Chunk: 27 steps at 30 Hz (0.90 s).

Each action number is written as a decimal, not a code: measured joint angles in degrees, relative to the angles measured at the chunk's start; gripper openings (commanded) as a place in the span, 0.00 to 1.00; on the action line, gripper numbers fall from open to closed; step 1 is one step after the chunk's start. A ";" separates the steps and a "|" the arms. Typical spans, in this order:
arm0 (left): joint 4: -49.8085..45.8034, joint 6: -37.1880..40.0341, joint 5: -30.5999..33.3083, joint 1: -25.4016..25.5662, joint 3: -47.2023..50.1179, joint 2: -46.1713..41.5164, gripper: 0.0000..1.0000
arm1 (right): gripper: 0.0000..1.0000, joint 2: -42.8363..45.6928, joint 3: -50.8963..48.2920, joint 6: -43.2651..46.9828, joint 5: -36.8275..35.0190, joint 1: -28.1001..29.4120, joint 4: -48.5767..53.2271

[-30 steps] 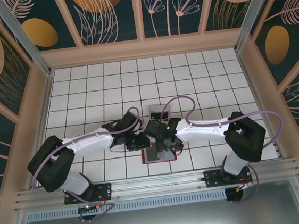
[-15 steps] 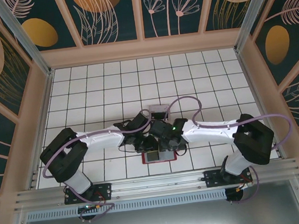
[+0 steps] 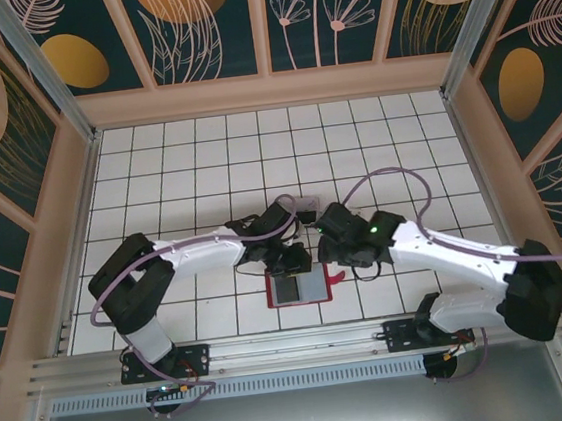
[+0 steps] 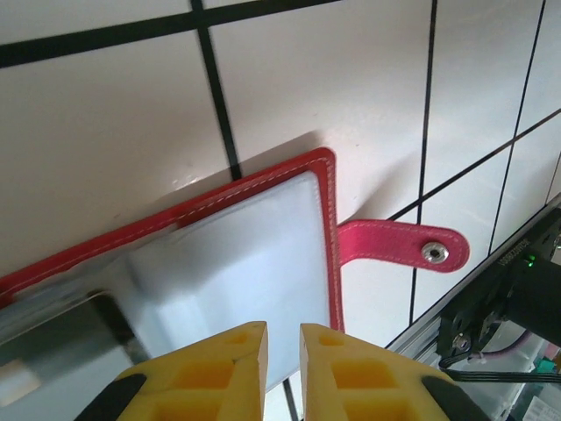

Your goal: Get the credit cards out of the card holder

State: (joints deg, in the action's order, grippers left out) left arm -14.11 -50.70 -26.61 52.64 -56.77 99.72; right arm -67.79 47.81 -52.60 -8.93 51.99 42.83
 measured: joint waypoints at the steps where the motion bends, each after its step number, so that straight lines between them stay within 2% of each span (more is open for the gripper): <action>1: -0.02 0.02 0.00 0.17 -0.57 0.50 0.19 | 0.63 1.22 0.00 0.33 0.00 -0.83 0.00; 7: 0.24 0.00 -0.07 1.03 -3.41 4.52 0.20 | 0.63 4.13 0.00 2.97 1.31 -5.03 -0.90; 17: 0.59 0.02 0.35 1.49 -4.55 6.27 0.20 | 0.61 3.34 0.00 4.57 4.76 -5.55 -3.45; 27: 0.39 0.26 3.80 0.48 -3.78 -0.37 0.21 | 0.60 3.34 0.00 4.70 9.57 -5.55 -6.95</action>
State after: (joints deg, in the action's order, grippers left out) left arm -13.72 -50.43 -22.81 53.12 -60.55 99.35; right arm -64.45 47.81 -47.90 0.64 46.44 35.88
